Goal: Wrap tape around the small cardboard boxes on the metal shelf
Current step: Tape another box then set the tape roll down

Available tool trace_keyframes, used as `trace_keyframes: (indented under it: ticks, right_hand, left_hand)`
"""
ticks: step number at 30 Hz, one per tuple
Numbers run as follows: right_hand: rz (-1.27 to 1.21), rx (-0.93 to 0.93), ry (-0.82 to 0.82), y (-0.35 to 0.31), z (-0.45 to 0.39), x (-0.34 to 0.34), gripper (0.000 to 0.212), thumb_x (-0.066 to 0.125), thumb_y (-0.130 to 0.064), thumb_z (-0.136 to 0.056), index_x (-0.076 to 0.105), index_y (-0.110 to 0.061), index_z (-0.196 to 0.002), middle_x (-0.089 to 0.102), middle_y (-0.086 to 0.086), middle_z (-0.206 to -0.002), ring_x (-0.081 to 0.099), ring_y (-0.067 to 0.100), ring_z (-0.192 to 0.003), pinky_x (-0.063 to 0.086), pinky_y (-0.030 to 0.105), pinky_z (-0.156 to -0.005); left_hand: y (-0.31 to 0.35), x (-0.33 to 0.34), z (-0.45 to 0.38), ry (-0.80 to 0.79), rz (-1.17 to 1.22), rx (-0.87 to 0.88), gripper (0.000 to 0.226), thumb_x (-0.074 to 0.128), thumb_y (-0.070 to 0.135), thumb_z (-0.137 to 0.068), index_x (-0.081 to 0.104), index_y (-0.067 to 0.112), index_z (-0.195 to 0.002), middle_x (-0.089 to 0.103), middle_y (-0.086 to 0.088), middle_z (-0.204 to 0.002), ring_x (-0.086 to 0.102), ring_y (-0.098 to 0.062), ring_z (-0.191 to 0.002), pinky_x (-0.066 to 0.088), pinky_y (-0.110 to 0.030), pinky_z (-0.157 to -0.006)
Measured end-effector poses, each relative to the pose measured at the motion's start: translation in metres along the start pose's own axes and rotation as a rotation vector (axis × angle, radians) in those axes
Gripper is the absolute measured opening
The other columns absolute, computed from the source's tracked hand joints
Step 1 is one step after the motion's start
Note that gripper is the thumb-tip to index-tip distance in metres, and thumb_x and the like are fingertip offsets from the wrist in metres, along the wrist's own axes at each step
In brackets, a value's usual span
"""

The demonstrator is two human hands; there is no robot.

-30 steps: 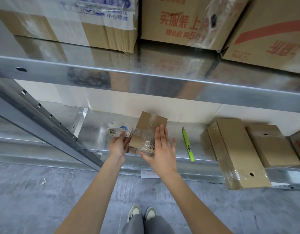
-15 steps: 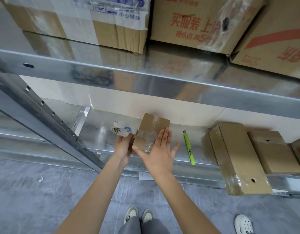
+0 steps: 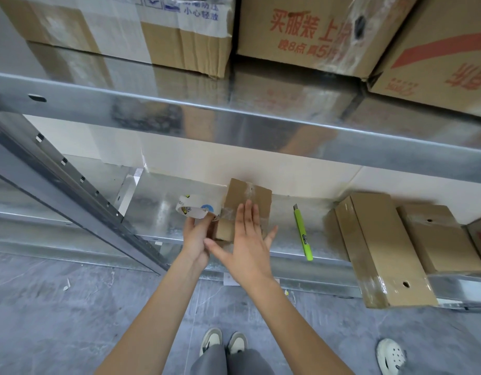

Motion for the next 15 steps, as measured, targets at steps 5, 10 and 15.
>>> trace_keyframes:
  ticks: [5,10,15]
  right_hand:
    - [-0.178,0.093,0.076,0.008,-0.003,-0.014,0.082,0.037,-0.058,-0.095,0.01,-0.009,-0.154,0.007,0.003,-0.163,-0.006,0.017,-0.15,-0.003,0.059,-0.117]
    - [-0.432,0.012,0.118,0.015,0.005,-0.021,0.055,0.035,-0.028,-0.103,0.015,-0.022,-0.154,0.007,-0.011,-0.162,-0.005,0.01,-0.149,0.0,0.056,-0.118]
    - [-0.632,0.034,0.228,0.035,0.009,-0.028,0.054,0.033,-0.018,-0.099,0.025,-0.023,-0.152,0.019,-0.011,-0.159,0.009,0.004,-0.148,0.016,0.049,-0.118]
  left_hand:
    - [0.013,0.011,0.011,0.056,-0.093,0.056,0.027,0.07,0.012,-0.088,0.06,0.015,-0.113,0.071,-0.006,-0.106,0.066,-0.019,-0.09,0.052,-0.025,-0.07]
    - [0.016,0.022,0.02,0.117,-0.272,0.136,0.019,0.064,0.013,-0.091,0.066,0.012,-0.11,0.074,-0.004,-0.105,0.068,-0.017,-0.097,0.052,-0.031,-0.085]
    - [0.02,0.047,0.03,0.074,-0.555,0.275,0.016,0.065,0.023,-0.092,0.069,0.014,-0.105,0.074,-0.001,-0.1,0.068,-0.017,-0.099,0.052,-0.029,-0.083]
Point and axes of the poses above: each hand's wrist, its own z-axis away from the middle knuckle, its own x-axis out of the palm, y = z × x, the point moved 8 cm from there along -z, towards the middle knuckle
